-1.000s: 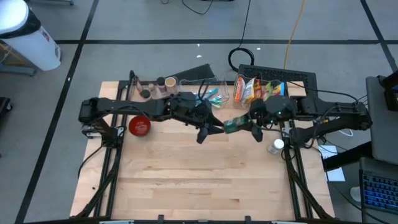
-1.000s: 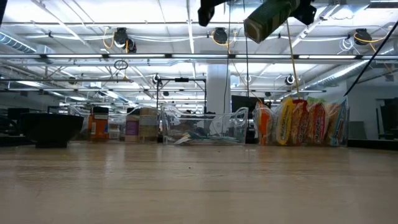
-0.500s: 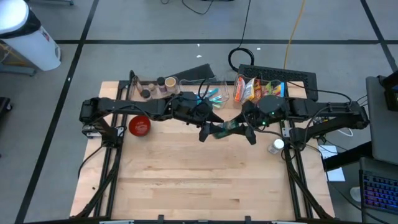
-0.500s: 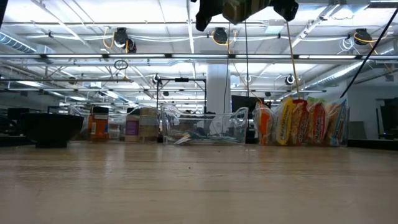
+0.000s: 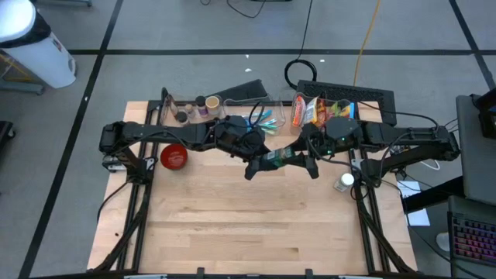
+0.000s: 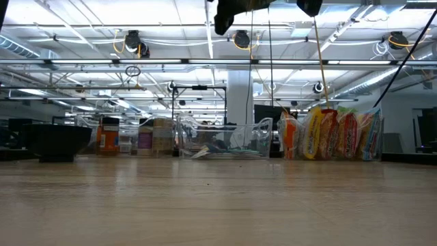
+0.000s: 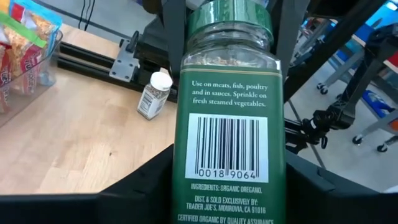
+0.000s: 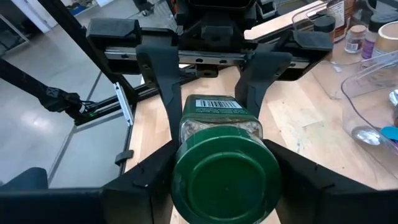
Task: Pick & Place Food Item
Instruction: Put the green seasoning bottle into the left transparent bin
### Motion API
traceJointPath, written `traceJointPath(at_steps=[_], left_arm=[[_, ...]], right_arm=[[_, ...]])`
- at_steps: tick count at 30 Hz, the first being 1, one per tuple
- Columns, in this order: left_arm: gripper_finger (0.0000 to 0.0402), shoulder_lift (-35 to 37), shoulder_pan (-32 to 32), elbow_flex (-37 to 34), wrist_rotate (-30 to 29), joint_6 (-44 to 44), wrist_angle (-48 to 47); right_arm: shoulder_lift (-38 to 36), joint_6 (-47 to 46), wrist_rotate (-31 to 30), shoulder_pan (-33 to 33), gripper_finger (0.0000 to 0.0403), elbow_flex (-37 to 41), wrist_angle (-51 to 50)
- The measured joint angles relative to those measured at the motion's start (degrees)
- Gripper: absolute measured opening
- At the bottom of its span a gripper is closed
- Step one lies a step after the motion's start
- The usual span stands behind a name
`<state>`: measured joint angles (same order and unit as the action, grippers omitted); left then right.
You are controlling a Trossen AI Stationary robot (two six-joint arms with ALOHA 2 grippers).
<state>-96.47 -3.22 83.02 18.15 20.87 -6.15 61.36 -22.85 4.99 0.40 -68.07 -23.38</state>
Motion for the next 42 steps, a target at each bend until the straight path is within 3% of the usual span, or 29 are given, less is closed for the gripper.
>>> traceJointPath(at_steps=[9, 15, 19, 27, 33, 42], left_arm=[[0.0203, 0.0, 0.0, 0.0, 0.1, 0.5, 1.2], [0.0203, 1.5, 0.0, 1.2, -0.3, 1.9, 3.6], [0.0203, 2.4, 0.0, 2.0, -0.8, 0.9, 5.9], [0.0203, 2.8, 0.0, 2.0, -1.2, 2.2, 14.9], [0.0203, 2.9, 0.1, 2.1, -6.8, 1.9, 17.3], [0.0203, 2.9, 0.0, 2.1, -10.8, 1.0, 18.2]], right_arm=[[-0.1, -0.3, 0.0, 0.0, 0.0196, 0.0, 0.7], [-1.2, -2.6, -1.2, -1.4, 0.0304, 0.0, 6.4], [-1.3, -2.8, -3.3, -1.5, 0.0341, 0.0, 12.1], [-1.2, -2.0, -3.5, -1.4, 0.0337, 7.4, 36.9], [-1.2, -1.4, -5.9, -1.1, 0.0336, 15.0, 54.2], [-1.2, 3.5, -13.0, 1.6, 0.0335, 17.4, 58.3]])
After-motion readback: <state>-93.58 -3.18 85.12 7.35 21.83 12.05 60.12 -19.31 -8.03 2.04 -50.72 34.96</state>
